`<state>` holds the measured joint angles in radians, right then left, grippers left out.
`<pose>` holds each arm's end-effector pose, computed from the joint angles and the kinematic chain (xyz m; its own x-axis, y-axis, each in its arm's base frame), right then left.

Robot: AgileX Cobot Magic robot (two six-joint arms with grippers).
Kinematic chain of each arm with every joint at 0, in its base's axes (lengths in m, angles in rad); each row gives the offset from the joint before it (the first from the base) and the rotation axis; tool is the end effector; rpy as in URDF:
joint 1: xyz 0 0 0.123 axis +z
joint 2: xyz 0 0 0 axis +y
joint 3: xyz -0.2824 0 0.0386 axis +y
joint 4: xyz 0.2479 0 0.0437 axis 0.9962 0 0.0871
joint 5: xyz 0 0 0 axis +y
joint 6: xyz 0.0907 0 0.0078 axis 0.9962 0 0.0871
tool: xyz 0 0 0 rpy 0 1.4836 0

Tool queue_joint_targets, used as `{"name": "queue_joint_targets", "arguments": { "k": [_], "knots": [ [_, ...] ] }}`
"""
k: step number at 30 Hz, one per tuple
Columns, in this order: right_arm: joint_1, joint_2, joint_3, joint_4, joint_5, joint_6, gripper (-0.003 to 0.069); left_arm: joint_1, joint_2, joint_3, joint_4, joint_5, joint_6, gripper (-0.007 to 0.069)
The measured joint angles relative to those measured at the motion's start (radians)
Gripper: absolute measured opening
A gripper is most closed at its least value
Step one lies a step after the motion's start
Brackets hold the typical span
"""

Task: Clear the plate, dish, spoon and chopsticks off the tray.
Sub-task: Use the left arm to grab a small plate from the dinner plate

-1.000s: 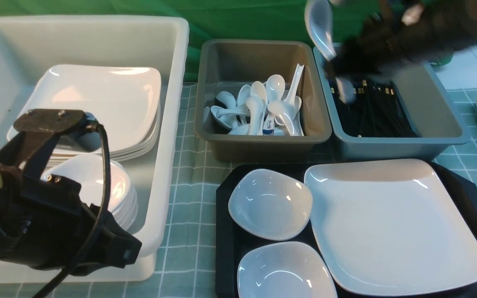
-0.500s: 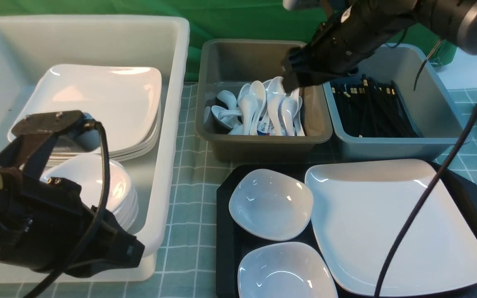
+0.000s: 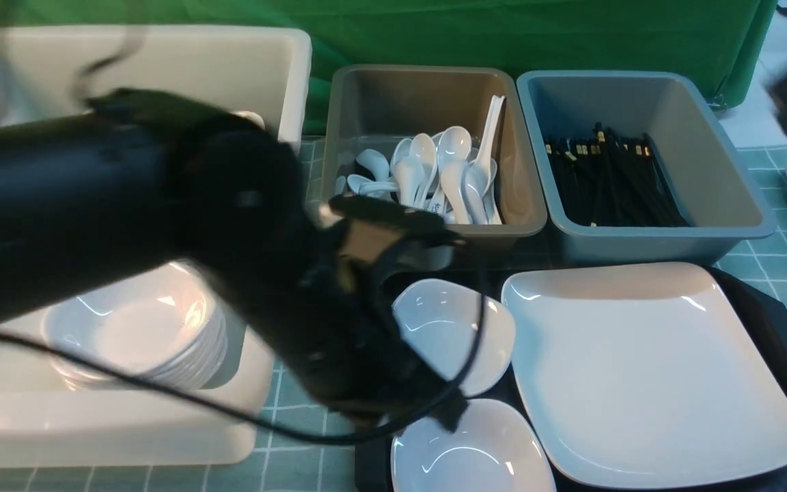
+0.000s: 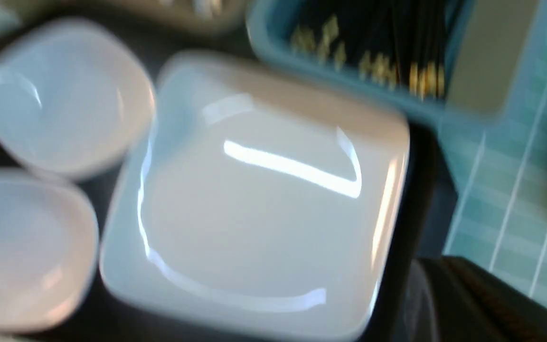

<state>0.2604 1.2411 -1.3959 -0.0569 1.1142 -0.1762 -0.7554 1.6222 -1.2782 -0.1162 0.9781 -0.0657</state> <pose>0.2348 0.0577 0.4144 -0.6795 -0.3877 -0.6228 -0.3687 0.9144 -0.1670 0.2351 -0.2334 0.2751 -0.7727 0.5494 -0.3179 0.6101 0.7810 -0.1333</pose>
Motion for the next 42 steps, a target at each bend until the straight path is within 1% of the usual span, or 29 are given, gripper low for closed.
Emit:
{"name": "queue_joint_targets", "arguments": {
  "k": [1,4,7,9,10,11,12,13,16,19,21,29,34,35,36,40,41,42],
  "knots": [
    [-0.007,-0.050,0.086,0.000,-0.018,0.002,0.0022,-0.001,0.031,-0.022,0.005,0.000,0.005,0.0040],
    [-0.017,-0.180,0.255,-0.002,-0.083,0.007,0.0022,-0.002,0.109,-0.073,0.038,0.001,0.019,0.0092],
    [-0.017,-0.281,0.365,0.001,-0.116,0.026,0.0019,-0.002,0.172,-0.100,0.059,0.001,0.037,0.0167],
    [-0.018,-0.368,0.445,0.005,-0.110,0.036,0.0018,-0.002,0.227,-0.102,0.064,0.000,0.086,0.0263],
    [-0.018,-0.394,0.464,0.007,-0.105,0.037,0.0018,-0.002,0.250,-0.102,0.064,0.000,0.117,0.0311],
    [-0.018,-0.397,0.464,0.008,-0.105,0.037,0.0018,-0.002,0.254,-0.102,0.064,0.000,0.123,0.0311],
    [-0.018,-0.419,0.476,0.010,-0.101,0.037,0.0018,-0.002,0.280,-0.102,0.064,-0.003,0.166,0.0388],
    [-0.018,-0.431,0.477,0.010,-0.102,0.037,0.0018,-0.002,0.290,-0.102,0.065,-0.007,0.180,0.0423],
    [-0.018,-0.444,0.477,0.011,-0.104,0.037,0.0018,-0.002,0.304,-0.102,0.077,-0.052,0.201,0.0496],
    [-0.018,-0.445,0.477,0.011,-0.104,0.037,0.0018,-0.002,0.310,-0.103,0.091,-0.085,0.213,0.0538],
    [-0.018,-0.445,0.477,0.012,-0.106,0.037,0.0018,-0.002,0.313,-0.106,0.100,-0.093,0.215,0.0548],
    [-0.018,-0.445,0.477,0.014,-0.106,0.037,0.0018,-0.002,0.358,-0.110,0.084,-0.089,0.215,0.0545],
    [-0.018,-0.445,0.477,0.017,-0.107,0.037,0.0018,-0.002,0.387,-0.113,0.051,-0.078,0.216,0.0506],
    [-0.018,-0.445,0.477,0.017,-0.112,0.037,0.0018,-0.002,0.388,-0.115,0.050,-0.062,0.216,0.0451],
    [-0.018,-0.445,0.477,0.017,-0.113,0.037,0.0018,-0.002,0.388,-0.115,0.050,-0.056,0.216,0.0443],
    [-0.018,-0.445,0.477,0.019,-0.127,0.037,0.0018,-0.002,0.389,-0.118,0.021,0.044,0.198,0.0204],
    [-0.018,-0.445,0.477,0.020,-0.131,0.037,0.0018,-0.001,0.387,-0.122,0.015,0.061,0.191,0.0183],
    [-0.018,-0.445,0.477,0.020,-0.133,0.037,0.0018,-0.001,0.387,-0.123,0.015,0.068,0.189,0.0181]
  ]
}}
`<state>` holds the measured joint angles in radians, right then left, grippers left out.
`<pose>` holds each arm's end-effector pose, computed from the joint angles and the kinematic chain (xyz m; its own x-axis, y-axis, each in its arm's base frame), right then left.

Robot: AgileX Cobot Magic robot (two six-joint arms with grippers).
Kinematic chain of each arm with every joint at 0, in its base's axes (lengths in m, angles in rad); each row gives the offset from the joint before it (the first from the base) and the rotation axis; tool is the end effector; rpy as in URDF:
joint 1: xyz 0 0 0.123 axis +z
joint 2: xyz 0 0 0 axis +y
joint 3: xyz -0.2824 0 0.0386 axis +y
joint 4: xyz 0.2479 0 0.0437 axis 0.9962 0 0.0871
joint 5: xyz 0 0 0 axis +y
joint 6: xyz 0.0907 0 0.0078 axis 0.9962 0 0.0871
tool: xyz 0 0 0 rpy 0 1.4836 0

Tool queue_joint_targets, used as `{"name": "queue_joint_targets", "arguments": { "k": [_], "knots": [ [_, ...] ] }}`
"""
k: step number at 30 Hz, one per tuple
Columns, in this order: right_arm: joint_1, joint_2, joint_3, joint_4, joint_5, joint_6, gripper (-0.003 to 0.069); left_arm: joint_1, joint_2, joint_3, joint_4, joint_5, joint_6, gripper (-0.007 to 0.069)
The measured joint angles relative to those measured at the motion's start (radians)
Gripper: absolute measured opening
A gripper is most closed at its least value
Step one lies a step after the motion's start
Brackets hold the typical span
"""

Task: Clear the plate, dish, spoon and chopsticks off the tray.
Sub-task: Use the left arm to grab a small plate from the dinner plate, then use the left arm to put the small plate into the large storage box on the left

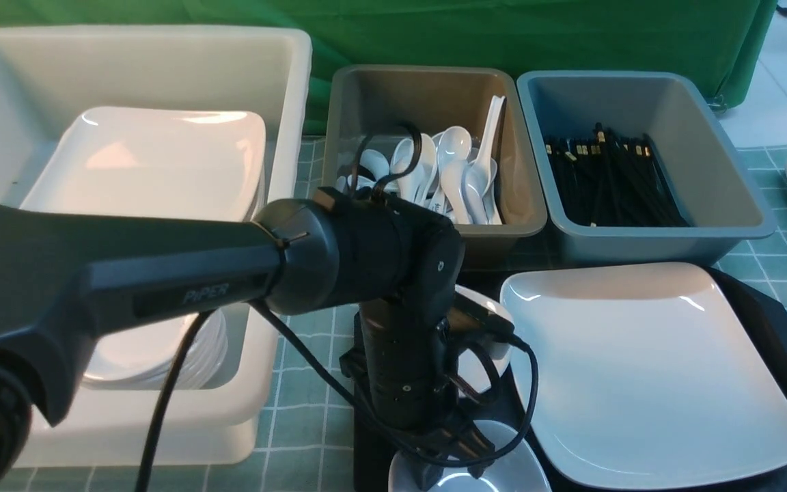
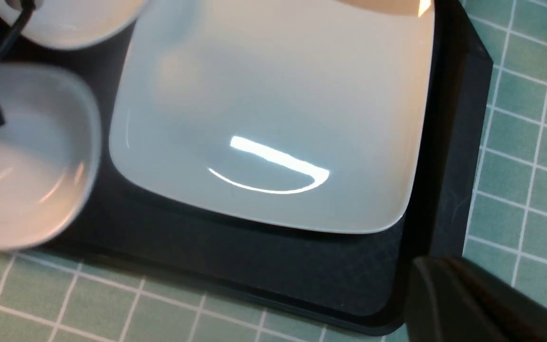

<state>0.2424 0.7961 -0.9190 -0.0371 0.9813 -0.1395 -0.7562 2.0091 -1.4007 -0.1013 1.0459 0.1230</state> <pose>0.1326 0.0299 0.3621 -0.6329 -0.3207 -0.7047 -0.3235 0.9365 -0.1356 0.2736 -0.2690 0.1658 -0.6763 0.7365 -0.0122 0.7345 0.6730 -0.0869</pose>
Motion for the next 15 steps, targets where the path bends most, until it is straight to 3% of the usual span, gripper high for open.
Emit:
{"name": "queue_joint_targets", "arguments": {
  "k": [5,9,15],
  "knots": [
    [0.000,0.000,0.000,0.019,-0.015,0.000,0.0018,0.003,-0.039,0.001,0.006,0.026,-0.033,0.0144],
    [0.000,0.000,0.000,0.029,-0.017,0.000,0.0018,0.009,-0.153,0.004,0.007,0.052,-0.048,0.0034],
    [0.000,0.000,0.000,0.030,-0.033,0.000,0.0018,0.081,-0.374,0.010,-0.093,0.037,-0.049,0.0020]
  ]
}}
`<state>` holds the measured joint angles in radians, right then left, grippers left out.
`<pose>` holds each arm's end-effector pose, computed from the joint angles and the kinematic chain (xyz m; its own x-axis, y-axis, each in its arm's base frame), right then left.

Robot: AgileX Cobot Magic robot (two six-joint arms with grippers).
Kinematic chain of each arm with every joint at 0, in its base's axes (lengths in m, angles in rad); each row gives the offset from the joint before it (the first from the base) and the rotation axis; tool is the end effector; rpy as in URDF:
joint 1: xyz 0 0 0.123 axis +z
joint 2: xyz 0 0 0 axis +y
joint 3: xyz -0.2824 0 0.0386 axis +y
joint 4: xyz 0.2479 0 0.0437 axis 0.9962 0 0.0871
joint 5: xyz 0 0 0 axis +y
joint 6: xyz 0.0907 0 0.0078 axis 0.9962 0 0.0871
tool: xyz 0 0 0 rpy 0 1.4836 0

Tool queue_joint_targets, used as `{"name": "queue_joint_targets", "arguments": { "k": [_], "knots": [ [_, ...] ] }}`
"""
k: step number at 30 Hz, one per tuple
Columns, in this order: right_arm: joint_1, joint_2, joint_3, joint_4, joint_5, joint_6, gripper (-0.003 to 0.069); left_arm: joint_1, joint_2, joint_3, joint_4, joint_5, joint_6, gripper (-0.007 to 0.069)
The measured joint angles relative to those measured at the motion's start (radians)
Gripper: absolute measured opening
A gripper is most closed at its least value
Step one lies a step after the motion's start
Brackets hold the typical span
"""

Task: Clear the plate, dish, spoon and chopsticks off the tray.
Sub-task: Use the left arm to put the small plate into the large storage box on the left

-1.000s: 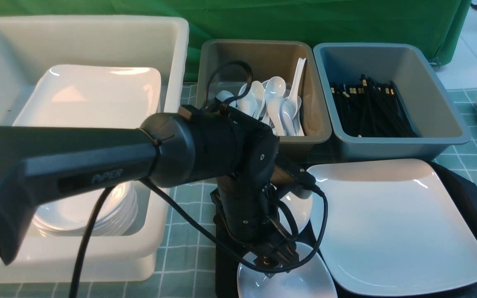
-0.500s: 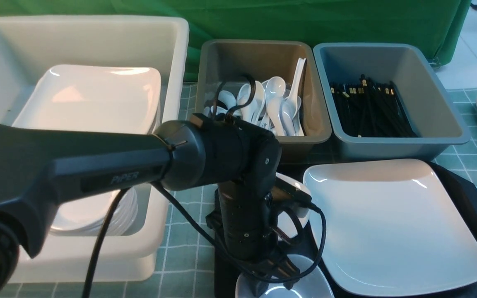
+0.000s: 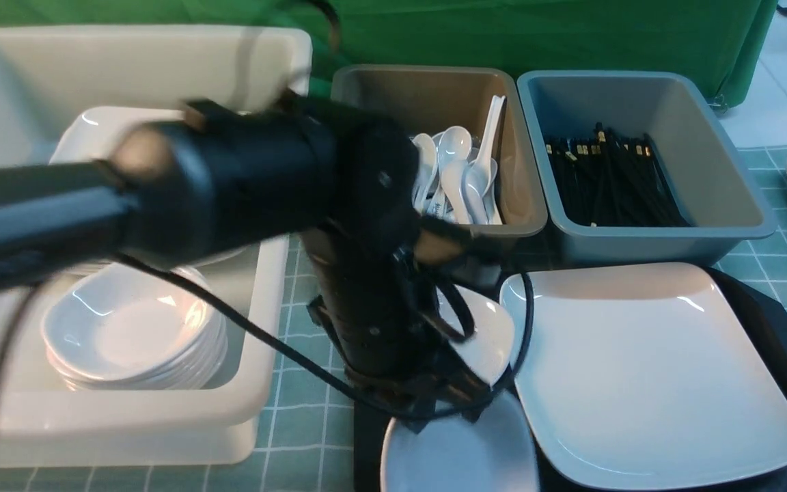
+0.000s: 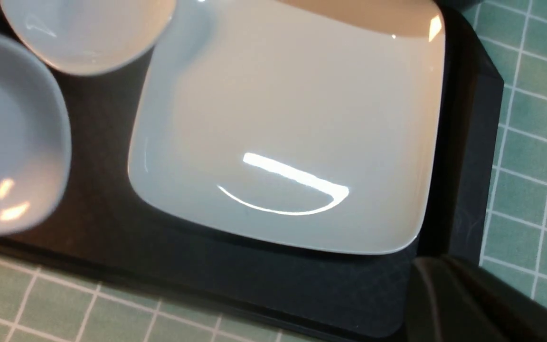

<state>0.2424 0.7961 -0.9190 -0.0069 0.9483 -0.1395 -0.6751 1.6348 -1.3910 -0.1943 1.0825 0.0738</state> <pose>0.1341 0.0326 0.3642 -0.6128 -0.2989 -0.7315 -0.3270 0.9386 -0.1095 0.2537 -0.2230 0.3003 -0.7480 0.5758 -0.3301 0.6466 0.7443 -0.1668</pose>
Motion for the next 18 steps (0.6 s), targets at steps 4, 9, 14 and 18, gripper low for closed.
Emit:
{"name": "queue_joint_targets", "arguments": {
  "k": [4,9,14,18],
  "knots": [
    [0.000,0.000,0.000,0.000,-0.020,0.000,0.0018,0.097,-0.120,0.000,-0.052,-0.014,0.000,0.0020],
    [0.000,0.000,0.000,0.007,-0.042,0.000,0.0018,0.293,-0.260,0.000,-0.064,0.010,-0.002,0.0020],
    [0.000,0.000,0.000,0.007,-0.062,0.000,0.0018,0.548,-0.346,0.001,-0.058,0.082,0.015,0.0020],
    [0.000,0.000,0.000,0.007,-0.068,0.000,0.0019,0.848,-0.363,0.027,-0.076,0.111,0.025,0.0020]
  ]
}}
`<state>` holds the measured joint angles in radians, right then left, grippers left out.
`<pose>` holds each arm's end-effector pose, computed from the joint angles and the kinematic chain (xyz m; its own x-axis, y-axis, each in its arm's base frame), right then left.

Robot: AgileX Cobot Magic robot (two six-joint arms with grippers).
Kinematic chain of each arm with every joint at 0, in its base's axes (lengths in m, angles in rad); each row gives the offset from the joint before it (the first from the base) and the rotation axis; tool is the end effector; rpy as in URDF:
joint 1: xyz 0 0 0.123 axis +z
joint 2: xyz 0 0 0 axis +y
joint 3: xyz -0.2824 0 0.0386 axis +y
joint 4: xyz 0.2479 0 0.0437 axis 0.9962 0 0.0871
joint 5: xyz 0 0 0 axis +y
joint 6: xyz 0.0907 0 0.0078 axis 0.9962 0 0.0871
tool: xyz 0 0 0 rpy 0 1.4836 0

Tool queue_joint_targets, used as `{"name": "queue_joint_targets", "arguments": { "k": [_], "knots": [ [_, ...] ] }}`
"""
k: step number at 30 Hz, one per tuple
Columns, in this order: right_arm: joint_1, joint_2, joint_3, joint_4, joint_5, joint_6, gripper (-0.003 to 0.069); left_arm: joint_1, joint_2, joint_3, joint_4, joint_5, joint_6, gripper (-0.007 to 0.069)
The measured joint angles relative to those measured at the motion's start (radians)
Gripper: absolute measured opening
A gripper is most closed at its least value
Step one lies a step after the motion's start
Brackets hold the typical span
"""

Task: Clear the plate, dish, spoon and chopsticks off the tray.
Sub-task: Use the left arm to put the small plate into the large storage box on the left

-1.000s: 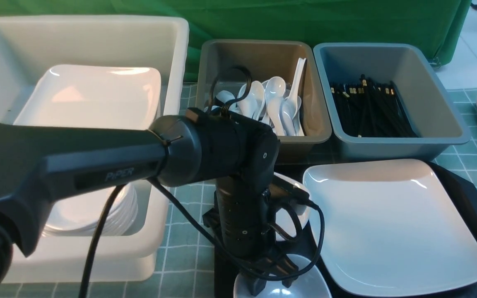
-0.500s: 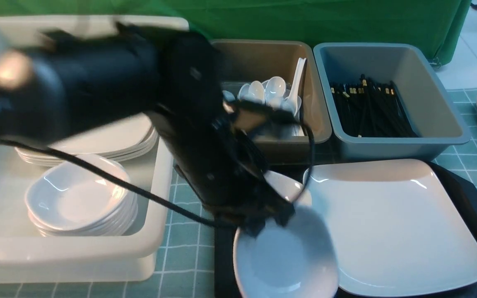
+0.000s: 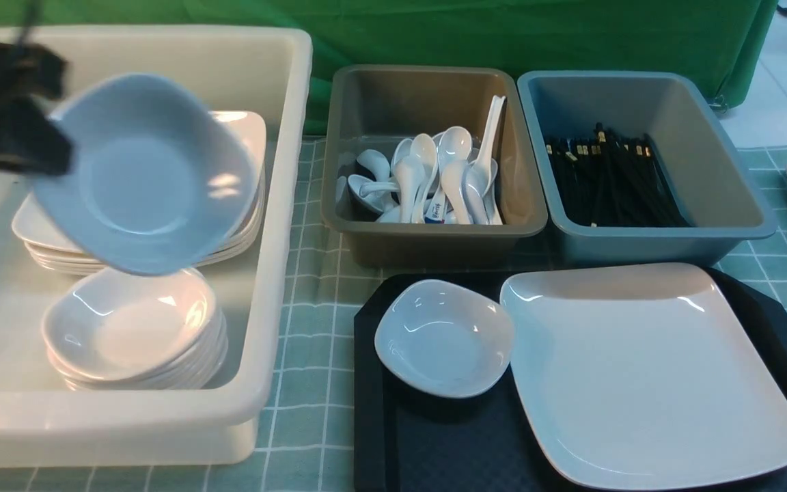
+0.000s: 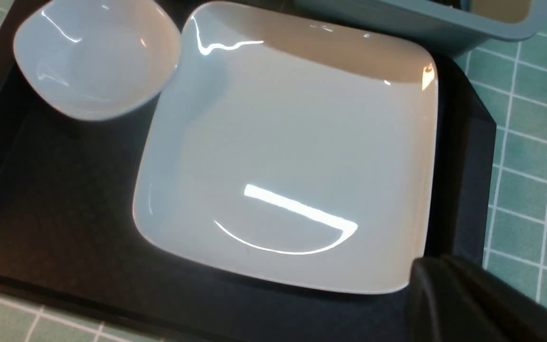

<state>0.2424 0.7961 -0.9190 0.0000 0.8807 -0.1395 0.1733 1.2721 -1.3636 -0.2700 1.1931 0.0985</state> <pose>0.1378 0.0341 0.3689 -0.5641 -0.2827 -0.7758 -0.3216 0.9406 -0.1089 0.2443 0.0198 0.3961 -0.8296 -0.1484 -0.5383 -0.0381 0.9768 -0.2106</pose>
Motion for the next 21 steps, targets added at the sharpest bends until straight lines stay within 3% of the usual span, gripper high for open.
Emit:
{"name": "queue_joint_targets", "arguments": {
  "k": [4,10,16,21],
  "knots": [
    [0.000,0.000,0.000,0.000,-0.012,0.000,0.0019,0.141,0.016,0.129,-0.013,-0.062,0.029,0.0020],
    [0.000,0.000,0.000,0.000,-0.031,0.000,0.0019,0.159,0.087,0.296,-0.109,-0.212,0.092,0.0020],
    [0.000,0.000,0.000,0.000,-0.036,0.000,0.0019,0.159,0.179,0.326,-0.127,-0.248,0.167,0.0026],
    [0.000,0.000,0.000,0.000,-0.036,0.000,0.0019,0.159,0.216,0.325,-0.127,-0.261,0.222,0.0164]
  ]
}}
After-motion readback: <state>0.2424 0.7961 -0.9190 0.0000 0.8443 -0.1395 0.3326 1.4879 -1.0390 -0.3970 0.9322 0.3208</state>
